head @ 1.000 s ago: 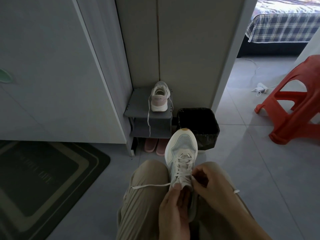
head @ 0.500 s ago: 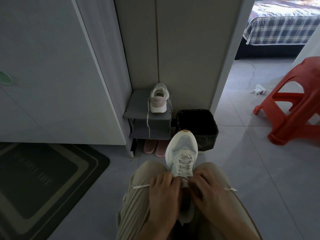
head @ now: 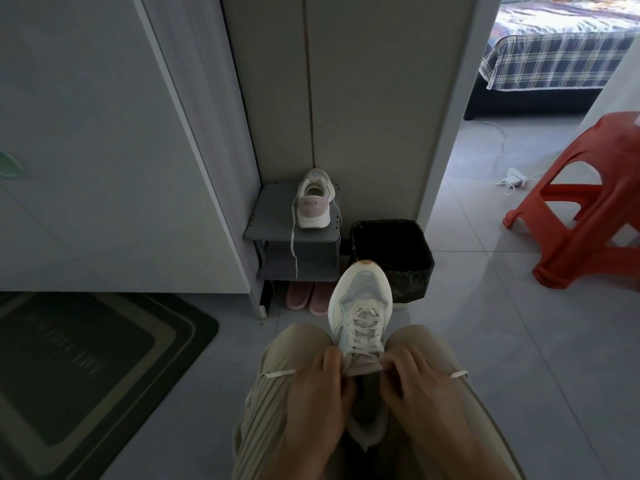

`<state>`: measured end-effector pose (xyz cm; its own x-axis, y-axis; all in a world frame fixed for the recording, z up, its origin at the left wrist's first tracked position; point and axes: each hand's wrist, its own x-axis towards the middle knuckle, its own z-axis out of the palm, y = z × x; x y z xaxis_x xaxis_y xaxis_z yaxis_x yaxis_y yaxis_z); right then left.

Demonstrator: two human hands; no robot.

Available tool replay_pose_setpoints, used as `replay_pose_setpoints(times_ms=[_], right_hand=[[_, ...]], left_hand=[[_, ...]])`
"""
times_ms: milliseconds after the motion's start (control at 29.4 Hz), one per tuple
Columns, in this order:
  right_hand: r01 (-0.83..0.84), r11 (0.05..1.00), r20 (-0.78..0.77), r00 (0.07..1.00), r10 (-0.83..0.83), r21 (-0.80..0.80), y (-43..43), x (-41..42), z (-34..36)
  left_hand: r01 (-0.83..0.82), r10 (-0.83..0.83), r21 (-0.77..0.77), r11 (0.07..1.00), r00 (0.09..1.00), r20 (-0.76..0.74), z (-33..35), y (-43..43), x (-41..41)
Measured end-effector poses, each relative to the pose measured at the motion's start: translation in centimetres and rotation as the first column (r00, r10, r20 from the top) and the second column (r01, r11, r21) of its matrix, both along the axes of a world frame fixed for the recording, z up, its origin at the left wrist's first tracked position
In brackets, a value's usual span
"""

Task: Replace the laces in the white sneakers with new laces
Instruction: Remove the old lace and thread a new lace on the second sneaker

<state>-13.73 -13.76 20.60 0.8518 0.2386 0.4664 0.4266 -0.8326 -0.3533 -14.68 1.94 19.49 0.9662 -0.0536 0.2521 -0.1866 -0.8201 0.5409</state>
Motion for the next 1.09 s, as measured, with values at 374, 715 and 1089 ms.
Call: replay_pose_setpoints(times_ms=[374, 715, 1089], right_hand=[[0.075, 0.995, -0.111, 0.99, -0.083, -0.073, 0.4, 1.1, 0.4], [0.078, 0.975, -0.083, 0.992, -0.097, -0.208, 0.7, 2.2, 1.9], [-0.054, 0.998, -0.066, 0.997, 0.051, -0.039, 0.6, 2.0, -0.2]], left_hand=[[0.071, -0.076, -0.198, 0.978, 0.997, -0.021, 0.8, 0.0, -0.1], [0.034, -0.039, -0.131, 0.991, 0.999, -0.035, 1.6, 0.9, 1.6], [0.09, -0.145, 0.231, 0.969, 0.961, 0.235, 1.4, 2.0, 1.2]])
